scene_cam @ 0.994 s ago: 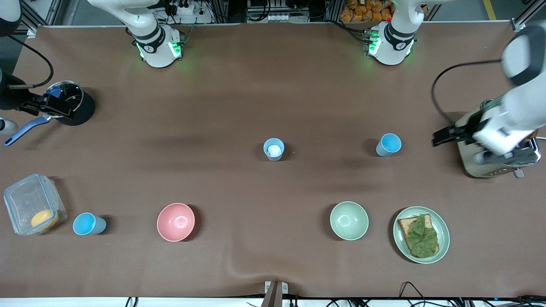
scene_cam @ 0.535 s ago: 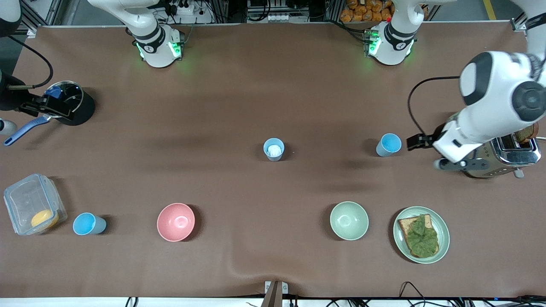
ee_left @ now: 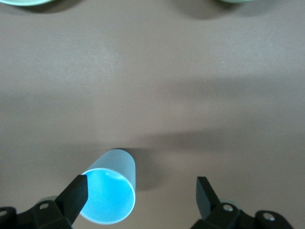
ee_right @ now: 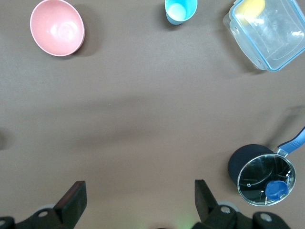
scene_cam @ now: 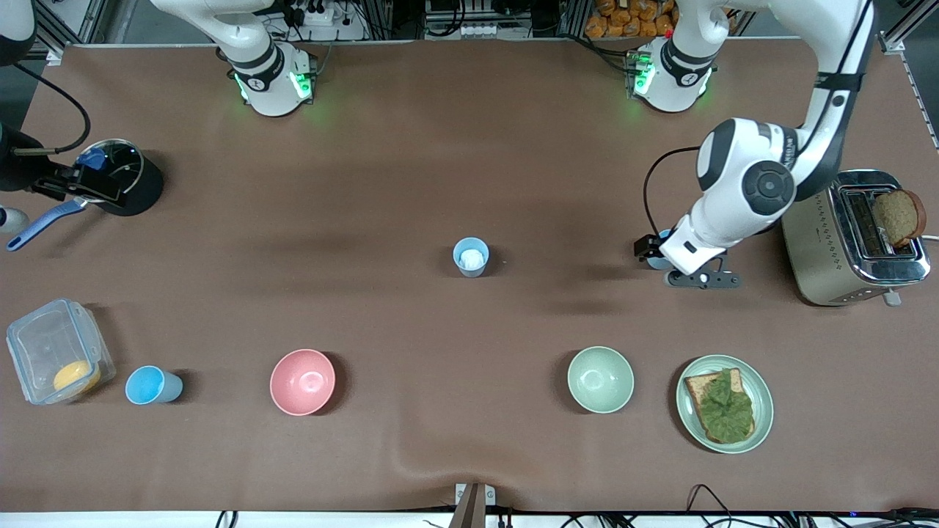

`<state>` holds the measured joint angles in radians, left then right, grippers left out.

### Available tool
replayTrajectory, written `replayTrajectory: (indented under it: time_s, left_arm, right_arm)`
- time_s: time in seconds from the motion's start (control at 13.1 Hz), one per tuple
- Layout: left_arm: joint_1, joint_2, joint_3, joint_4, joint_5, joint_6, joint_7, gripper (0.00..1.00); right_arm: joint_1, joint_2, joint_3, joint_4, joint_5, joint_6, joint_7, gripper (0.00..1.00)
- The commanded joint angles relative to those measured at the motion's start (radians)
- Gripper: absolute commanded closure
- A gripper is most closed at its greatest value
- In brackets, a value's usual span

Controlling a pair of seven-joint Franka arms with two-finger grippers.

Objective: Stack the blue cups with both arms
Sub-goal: 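Close the left gripper around the cup and lift it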

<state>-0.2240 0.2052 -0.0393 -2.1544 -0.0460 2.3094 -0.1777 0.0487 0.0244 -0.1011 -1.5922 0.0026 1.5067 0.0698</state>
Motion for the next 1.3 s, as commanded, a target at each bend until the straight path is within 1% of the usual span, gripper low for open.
replayTrajectory:
  time_s: [0.0, 0.46, 0.61, 0.76, 0.84, 0.92, 0.99, 1.07, 1.22]
  left_arm:
    - [-0.006, 0.003, 0.002, -0.056, -0.017, 0.056, -0.003, 0.00]
    - [-0.003, 0.014, 0.001, -0.088, -0.018, 0.056, -0.005, 0.00]
    - [-0.002, 0.031, 0.001, -0.093, -0.017, 0.056, -0.005, 0.00]
    - [0.002, 0.036, 0.001, -0.094, -0.017, 0.056, 0.006, 0.45]
    - [0.003, 0.040, 0.001, -0.099, -0.017, 0.056, 0.010, 0.60]
    - [0.005, 0.042, 0.002, -0.101, -0.015, 0.056, 0.014, 0.73]
    - [0.006, 0.042, 0.002, -0.101, -0.005, 0.056, 0.015, 0.91]
    - [0.008, 0.040, 0.002, -0.101, -0.003, 0.053, 0.026, 1.00]
    - [0.015, 0.033, 0.002, -0.098, -0.003, 0.053, 0.034, 1.00]
  right_arm:
    - [-0.021, -0.001, 0.017, 0.005, -0.009, -0.009, -0.011, 0.00]
    - [-0.018, -0.001, 0.018, 0.005, -0.012, -0.010, -0.009, 0.00]
    - [-0.021, 0.000, 0.018, 0.005, -0.012, -0.010, -0.018, 0.00]
    - [-0.020, 0.000, 0.018, 0.005, -0.012, -0.010, -0.021, 0.00]
    - [-0.021, 0.000, 0.018, 0.005, -0.012, -0.010, -0.021, 0.00]
    - [-0.021, 0.000, 0.018, 0.005, -0.012, -0.010, -0.021, 0.00]
    - [-0.020, 0.000, 0.018, 0.005, -0.012, -0.010, -0.021, 0.00]
    - [-0.020, 0.000, 0.018, 0.005, -0.012, -0.010, -0.021, 0.00]
    - [-0.009, -0.001, 0.021, 0.005, -0.010, -0.010, -0.005, 0.00]
